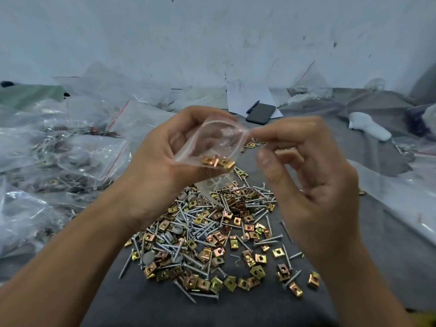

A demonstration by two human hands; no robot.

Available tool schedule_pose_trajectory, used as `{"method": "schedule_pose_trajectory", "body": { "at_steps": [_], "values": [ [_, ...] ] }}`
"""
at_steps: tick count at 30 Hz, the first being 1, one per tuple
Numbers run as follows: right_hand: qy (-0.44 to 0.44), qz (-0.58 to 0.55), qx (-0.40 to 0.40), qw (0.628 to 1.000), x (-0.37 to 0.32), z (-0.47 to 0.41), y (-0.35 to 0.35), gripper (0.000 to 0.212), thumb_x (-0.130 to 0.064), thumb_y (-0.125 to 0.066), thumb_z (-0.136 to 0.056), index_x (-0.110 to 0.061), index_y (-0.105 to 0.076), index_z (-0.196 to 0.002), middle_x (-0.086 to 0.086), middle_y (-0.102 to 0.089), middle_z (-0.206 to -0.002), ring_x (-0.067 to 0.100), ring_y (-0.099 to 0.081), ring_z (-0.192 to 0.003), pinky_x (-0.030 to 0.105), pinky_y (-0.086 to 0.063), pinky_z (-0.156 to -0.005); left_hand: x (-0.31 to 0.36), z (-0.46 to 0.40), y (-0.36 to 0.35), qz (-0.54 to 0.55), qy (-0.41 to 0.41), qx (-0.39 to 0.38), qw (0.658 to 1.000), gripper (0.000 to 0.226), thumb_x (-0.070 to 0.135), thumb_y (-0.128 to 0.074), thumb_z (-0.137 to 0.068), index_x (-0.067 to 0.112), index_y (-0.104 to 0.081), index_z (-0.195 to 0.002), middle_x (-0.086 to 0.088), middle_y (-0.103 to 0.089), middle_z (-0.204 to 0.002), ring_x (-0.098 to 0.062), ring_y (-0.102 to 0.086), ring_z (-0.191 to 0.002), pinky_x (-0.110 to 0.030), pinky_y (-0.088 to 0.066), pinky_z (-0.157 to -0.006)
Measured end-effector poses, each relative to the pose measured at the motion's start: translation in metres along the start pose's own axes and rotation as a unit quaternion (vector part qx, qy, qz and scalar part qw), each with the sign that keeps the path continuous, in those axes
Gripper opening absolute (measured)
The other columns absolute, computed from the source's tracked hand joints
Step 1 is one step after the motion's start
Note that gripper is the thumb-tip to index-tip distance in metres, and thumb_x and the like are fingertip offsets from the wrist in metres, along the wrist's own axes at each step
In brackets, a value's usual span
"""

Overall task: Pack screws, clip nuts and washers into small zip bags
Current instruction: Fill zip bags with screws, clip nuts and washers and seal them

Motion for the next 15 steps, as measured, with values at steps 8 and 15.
{"method": "schedule_pose_trajectory", "body": {
  "at_steps": [8,15],
  "values": [
    [0.058,0.079,-0.04,0.994,-0.026,-0.006,-0.013,0.028,-0.012,-0.08,-0.093,-0.016,-0.071,-0.118,0.003,-0.057,-0.107,0.005,-0.061,-0.089,0.021,-0.05,-0.073,-0.007,0.0,-0.003,0.102,0.033,0.004,0.994,0.054,0.003,-0.079,-0.084,-0.001,-0.06,-0.134,-0.025,-0.07,-0.126,-0.047,-0.068,-0.121,-0.067,-0.051,-0.106],
    [-0.018,0.161,-0.038,0.986,-0.008,-0.011,-0.009,0.016,-0.028,-0.077,-0.093,-0.016,-0.079,-0.102,-0.003,-0.055,-0.098,-0.003,-0.051,-0.085,0.009,-0.039,-0.079,-0.016,0.001,-0.015,0.062,0.092,-0.065,0.992,0.034,0.017,-0.075,-0.095,0.002,-0.071,-0.126,-0.023,-0.073,-0.127,-0.045,-0.069,-0.119,-0.06,-0.056,-0.103]
  ]
}}
Point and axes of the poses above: each hand's wrist, its own z-axis away from the middle knuckle, its own y-axis out of the back of the hand, x = y × z, the point moved 8 cm from there along -z, towards the middle knuckle
